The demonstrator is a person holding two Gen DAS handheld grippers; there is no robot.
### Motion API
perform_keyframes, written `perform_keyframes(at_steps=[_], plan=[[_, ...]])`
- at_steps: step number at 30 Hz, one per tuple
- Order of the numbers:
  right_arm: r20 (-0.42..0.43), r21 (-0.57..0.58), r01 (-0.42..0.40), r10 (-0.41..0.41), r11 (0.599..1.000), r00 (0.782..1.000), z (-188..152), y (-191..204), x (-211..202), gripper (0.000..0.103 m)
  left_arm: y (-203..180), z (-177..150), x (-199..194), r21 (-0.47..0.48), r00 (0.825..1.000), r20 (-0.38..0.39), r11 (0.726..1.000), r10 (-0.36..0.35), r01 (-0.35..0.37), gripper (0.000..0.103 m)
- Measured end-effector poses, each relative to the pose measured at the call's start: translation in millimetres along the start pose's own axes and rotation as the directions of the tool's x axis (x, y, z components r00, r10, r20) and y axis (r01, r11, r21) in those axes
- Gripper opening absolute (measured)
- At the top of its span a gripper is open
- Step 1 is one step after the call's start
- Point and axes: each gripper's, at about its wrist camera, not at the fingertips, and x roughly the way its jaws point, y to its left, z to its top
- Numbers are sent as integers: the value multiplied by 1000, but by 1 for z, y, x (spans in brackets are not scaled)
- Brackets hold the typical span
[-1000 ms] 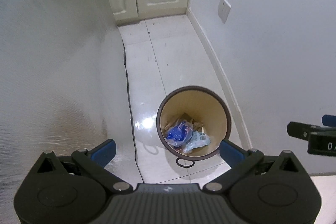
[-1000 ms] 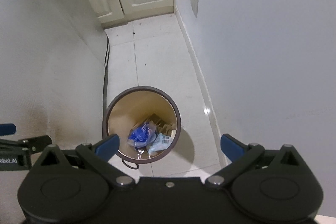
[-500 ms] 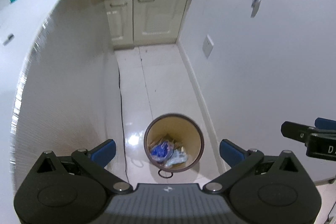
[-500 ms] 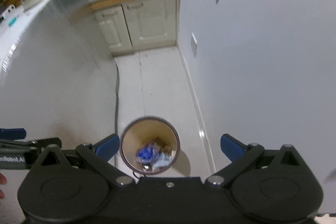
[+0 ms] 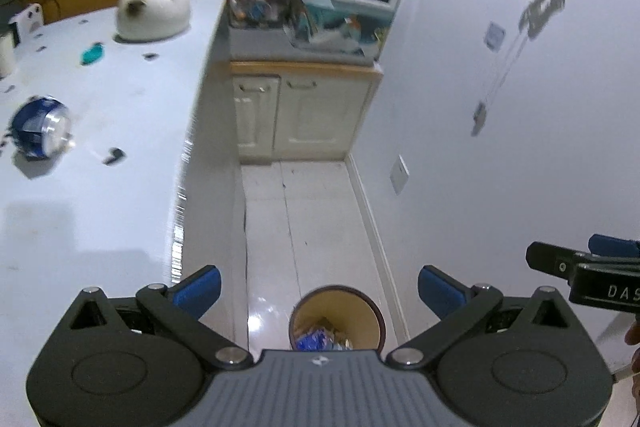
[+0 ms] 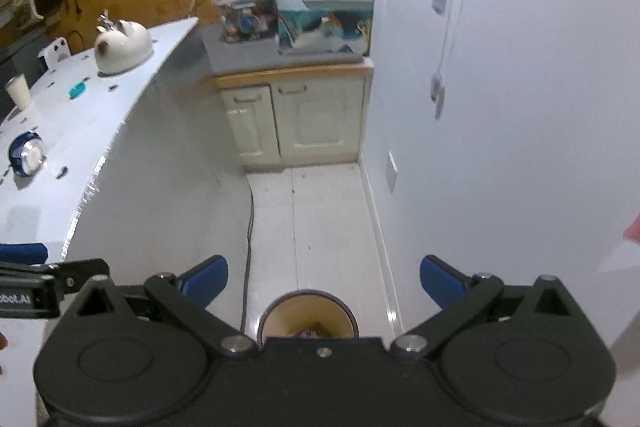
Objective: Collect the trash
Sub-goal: 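Raise both open tools from the bin back over the table, then lower both tools onto the crushed blue can on the table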
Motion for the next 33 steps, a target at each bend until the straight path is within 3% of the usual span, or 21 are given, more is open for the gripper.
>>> perform_keyframes(at_steps=[20, 33], plan=[[143, -55, -69, 76, 996, 987, 35, 146, -80, 103, 142, 26, -125, -59, 984, 166, 997, 67, -58, 103], [210, -73, -113, 126, 991, 970, 44, 253, -101, 103, 248, 40, -168, -95, 964, 236, 990, 124, -104, 103]])
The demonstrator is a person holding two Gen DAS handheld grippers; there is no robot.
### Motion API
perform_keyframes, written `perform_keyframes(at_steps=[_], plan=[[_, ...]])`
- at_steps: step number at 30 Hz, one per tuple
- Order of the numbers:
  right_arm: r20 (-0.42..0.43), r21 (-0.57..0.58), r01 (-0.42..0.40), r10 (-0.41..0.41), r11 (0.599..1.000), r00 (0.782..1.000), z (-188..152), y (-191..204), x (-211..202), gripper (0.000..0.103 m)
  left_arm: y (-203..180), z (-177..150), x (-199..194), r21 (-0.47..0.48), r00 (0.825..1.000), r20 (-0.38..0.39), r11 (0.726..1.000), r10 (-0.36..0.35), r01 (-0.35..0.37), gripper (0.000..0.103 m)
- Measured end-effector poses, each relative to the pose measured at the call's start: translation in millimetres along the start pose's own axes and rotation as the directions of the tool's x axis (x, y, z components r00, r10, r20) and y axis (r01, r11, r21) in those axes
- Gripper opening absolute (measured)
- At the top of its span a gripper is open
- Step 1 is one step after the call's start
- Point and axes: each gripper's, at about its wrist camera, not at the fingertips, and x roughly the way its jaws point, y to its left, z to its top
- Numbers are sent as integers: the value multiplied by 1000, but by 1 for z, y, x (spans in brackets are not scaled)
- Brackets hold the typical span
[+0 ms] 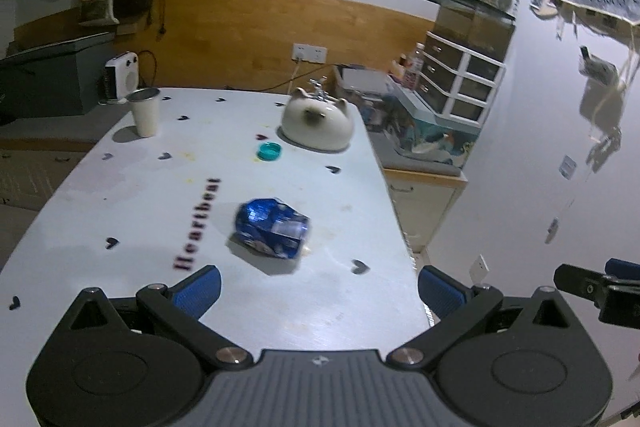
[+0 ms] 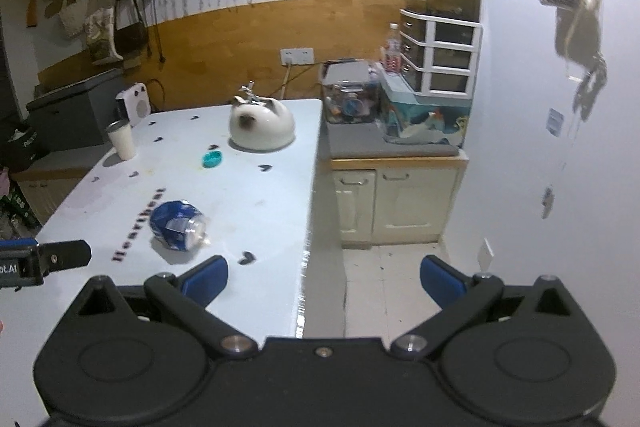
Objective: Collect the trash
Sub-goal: 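Lower both tools onto the crushed blue can on the table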
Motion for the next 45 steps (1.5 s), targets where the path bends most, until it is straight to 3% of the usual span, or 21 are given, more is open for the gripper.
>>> perform_keyframes(at_steps=[6, 13, 17, 20, 23, 27, 30, 33, 38, 41, 44, 45], plan=[[4, -12, -21, 21, 1000, 1000, 10, 37, 18, 103, 39, 14, 16, -50, 1000, 0, 999, -2, 2, 103], [-4, -21, -86, 86, 996, 996, 32, 64, 68, 103, 62, 28, 52, -138, 1000, 3, 990, -9, 9, 103], [-17, -67, -188, 187, 980, 982, 50, 73, 111, 103, 77, 37, 80, -175, 999, 3, 984, -32, 32, 103], [-35, -103, -285, 283, 953, 959, 64, 80, 147, 103, 88, 44, 102, -185, 999, 5, 982, -47, 47, 103], [-79, -111, -384, 377, 917, 923, 77, 84, 188, 93, 98, 51, 126, -206, 997, -1, 976, -75, 73, 101], [-156, -106, -473, 455, 875, 877, 85, 95, 244, 89, 111, 54, 162, -248, 993, -22, 963, -113, 104, 90], [-223, -95, -557, 528, 825, 820, 86, 105, 286, 86, 126, 49, 189, -337, 985, -46, 931, -165, 140, 76], [-276, -66, -604, 567, 794, 776, 84, 110, 322, 83, 135, 37, 211, -422, 974, -95, 894, -205, 147, 63], [-334, 9, -665, 629, 747, 702, 78, 118, 373, 75, 142, 10, 238, -524, 956, -134, 837, -263, 157, 59], [-364, 89, -695, 673, 713, 644, 72, 123, 400, 73, 145, 1, 247, -574, 950, -102, 798, -294, 185, 59], [-374, 175, -736, 736, 654, 565, 63, 129, 413, 68, 148, -2, 253, -580, 953, -92, 793, -290, 185, 59], [-375, 194, -752, 756, 630, 536, 61, 132, 414, 60, 149, -2, 254, -576, 953, -92, 796, -288, 185, 56]])
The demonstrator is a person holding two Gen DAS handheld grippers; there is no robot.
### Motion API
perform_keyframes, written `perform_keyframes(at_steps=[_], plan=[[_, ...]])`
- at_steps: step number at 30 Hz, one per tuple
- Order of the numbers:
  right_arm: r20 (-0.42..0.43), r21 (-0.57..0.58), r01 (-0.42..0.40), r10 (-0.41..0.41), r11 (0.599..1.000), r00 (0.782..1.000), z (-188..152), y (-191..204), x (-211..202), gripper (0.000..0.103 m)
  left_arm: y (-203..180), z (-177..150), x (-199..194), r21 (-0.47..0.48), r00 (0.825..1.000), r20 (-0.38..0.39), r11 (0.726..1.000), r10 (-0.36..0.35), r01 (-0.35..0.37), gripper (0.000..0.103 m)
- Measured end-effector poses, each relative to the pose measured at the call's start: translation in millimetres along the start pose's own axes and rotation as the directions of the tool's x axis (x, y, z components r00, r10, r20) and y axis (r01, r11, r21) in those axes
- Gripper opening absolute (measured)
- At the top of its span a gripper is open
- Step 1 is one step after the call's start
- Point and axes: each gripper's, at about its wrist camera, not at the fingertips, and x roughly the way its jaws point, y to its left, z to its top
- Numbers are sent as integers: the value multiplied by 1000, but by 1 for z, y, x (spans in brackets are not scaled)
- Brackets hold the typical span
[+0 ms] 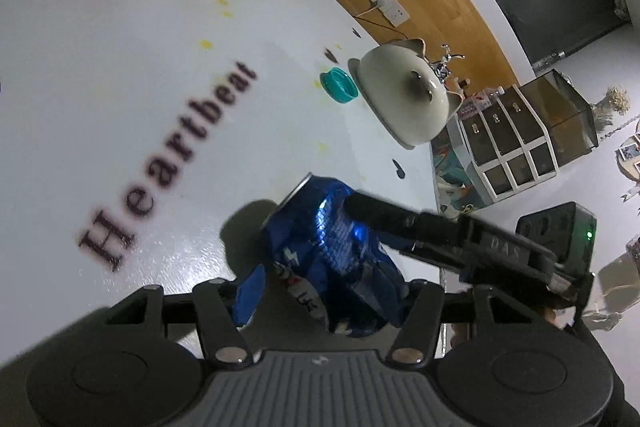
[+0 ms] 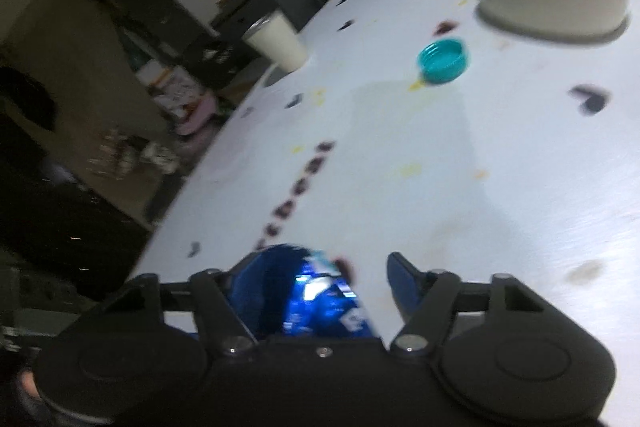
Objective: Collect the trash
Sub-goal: 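Lower both tools onto the crushed blue can on the table, then grasp the blue can with the right gripper while the left moves toward the teal cap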
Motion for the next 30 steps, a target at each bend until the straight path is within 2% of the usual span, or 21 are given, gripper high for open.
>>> perform_keyframes(at_steps=[2, 4, 8, 12, 15, 22, 25, 26, 27, 28, 30], plan=[[-34, -7, -33, 32, 999, 999, -4, 4, 6, 52, 3, 2, 0, 12, 1000, 2, 1000, 4, -4, 48], [-64, -18, -62, 61, 998, 996, -9, 9, 7, 44, 7, 3, 0, 21, 1000, -3, 1000, -14, 14, 45], [-80, -8, -84, 83, 996, 993, -15, 18, -2, 42, 1, -1, -4, 120, 999, -16, 992, -36, 38, 44], [-123, 21, -60, 63, 998, 990, -18, 21, -10, 42, -10, -9, -5, 281, 997, -54, 957, -52, 65, 44], [-158, 50, -51, 58, 997, 986, -23, 20, -11, 42, -19, -15, -5, 380, 994, -89, 921, -61, 91, 44], [-219, 85, -29, 47, 996, 975, -35, 22, -11, 45, -33, -25, 1, 486, 983, -159, 860, -88, 156, 47], [-239, 62, 1, 14, 998, 971, -40, 28, -7, 41, -38, -25, 4, 508, 983, -167, 847, -78, 153, 52], [-223, 66, 2, 13, 998, 975, -41, 30, -9, 40, -38, -23, 5, 506, 982, -171, 849, -76, 154, 58], [-210, 61, 5, 8, 998, 978, -42, 32, -12, 40, -39, -22, 5, 505, 983, -173, 851, -67, 147, 72], [-197, 62, 2, 10, 998, 980, -42, 33, -14, 39, -40, -20, 5, 512, 985, -164, 849, -48, 127, 79], [-161, 80, -3, 16, 997, 987, -42, 32, -23, 39, -40, -15, 5, 528, 987, -158, 842, -35, 114, 84]])
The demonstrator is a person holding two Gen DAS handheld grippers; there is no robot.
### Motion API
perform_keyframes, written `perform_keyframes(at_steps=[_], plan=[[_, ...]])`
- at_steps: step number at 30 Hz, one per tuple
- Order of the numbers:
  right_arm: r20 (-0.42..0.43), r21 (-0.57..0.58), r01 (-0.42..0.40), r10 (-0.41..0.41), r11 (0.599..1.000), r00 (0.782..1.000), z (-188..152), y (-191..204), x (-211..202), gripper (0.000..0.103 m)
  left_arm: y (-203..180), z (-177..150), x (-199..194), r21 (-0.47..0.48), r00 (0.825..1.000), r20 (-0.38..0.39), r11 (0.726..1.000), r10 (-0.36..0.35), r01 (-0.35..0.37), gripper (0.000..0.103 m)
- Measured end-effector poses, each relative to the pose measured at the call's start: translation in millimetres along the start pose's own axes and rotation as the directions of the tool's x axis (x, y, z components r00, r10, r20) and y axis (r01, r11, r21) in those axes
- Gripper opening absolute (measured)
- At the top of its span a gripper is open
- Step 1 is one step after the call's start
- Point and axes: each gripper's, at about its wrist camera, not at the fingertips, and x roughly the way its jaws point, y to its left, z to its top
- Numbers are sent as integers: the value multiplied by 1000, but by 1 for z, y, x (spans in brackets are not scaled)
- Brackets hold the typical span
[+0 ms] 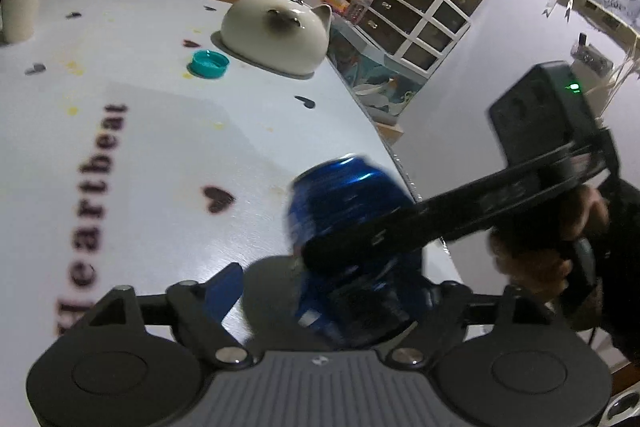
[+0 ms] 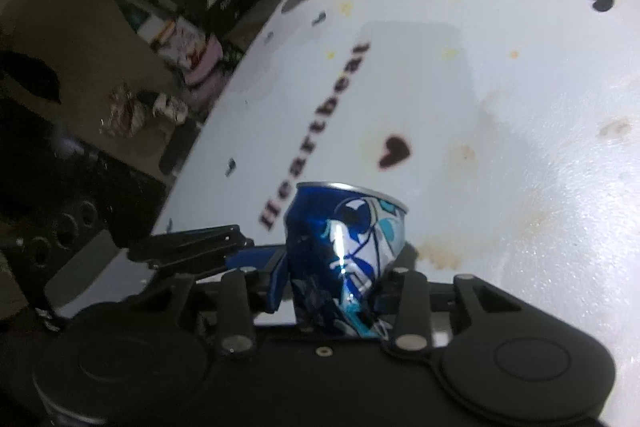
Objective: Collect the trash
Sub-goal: 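Grasp the blue can with the right gripper while the left moves toward the teal cap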
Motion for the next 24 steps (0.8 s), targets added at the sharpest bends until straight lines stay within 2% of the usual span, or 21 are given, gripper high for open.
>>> perform_keyframes(at_steps=[2, 5, 7, 9, 11, 14, 17, 20, 22, 24], plan=[[48, 12, 18, -19, 1000, 999, -1, -1, -12, 39, 6, 8, 3, 5, 1000, -6, 1000, -3, 3, 85], [139, 55, 71, -78, 996, 987, -1, -6, -31, 38, 10, 26, 14, 44, 999, -10, 998, 35, -35, 86], [197, 108, 97, -117, 989, 974, -2, -13, -46, 38, 12, 41, 24, 68, 999, -7, 996, 54, -53, 87], [241, 162, 126, -163, 979, 957, -4, -21, -58, 38, 14, 56, 35, 89, 996, 7, 992, 86, -86, 94], [272, 211, 159, -215, 964, 938, -9, -30, -70, 38, 19, 75, 53, 119, 990, 25, 983, 135, -137, 94], [306, 277, 186, -270, 943, 913, -19, -42, -82, 37, 27, 104, 81, 138, 975, 64, 965, 214, -221, 94], [324, 343, 175, -292, 923, 900, -28, -53, -87, 37, 37, 127, 110, 130, 947, 103, 940, 305, -317, 94], [342, 374, 172, -308, 911, 888, -39, -61, -90, 36, 45, 143, 134, 114, 923, 136, 920, 361, -376, 93], [356, 388, 163, -311, 907, 881, -44, -64, -89, 36, 49, 152, 148, 111, 913, 146, 911, 380, -397, 92], [364, 394, 151, -304, 907, 880, -47, -65, -87, 36, 52, 157, 162, 121, 902, 163, 899, 400, -420, 82]])
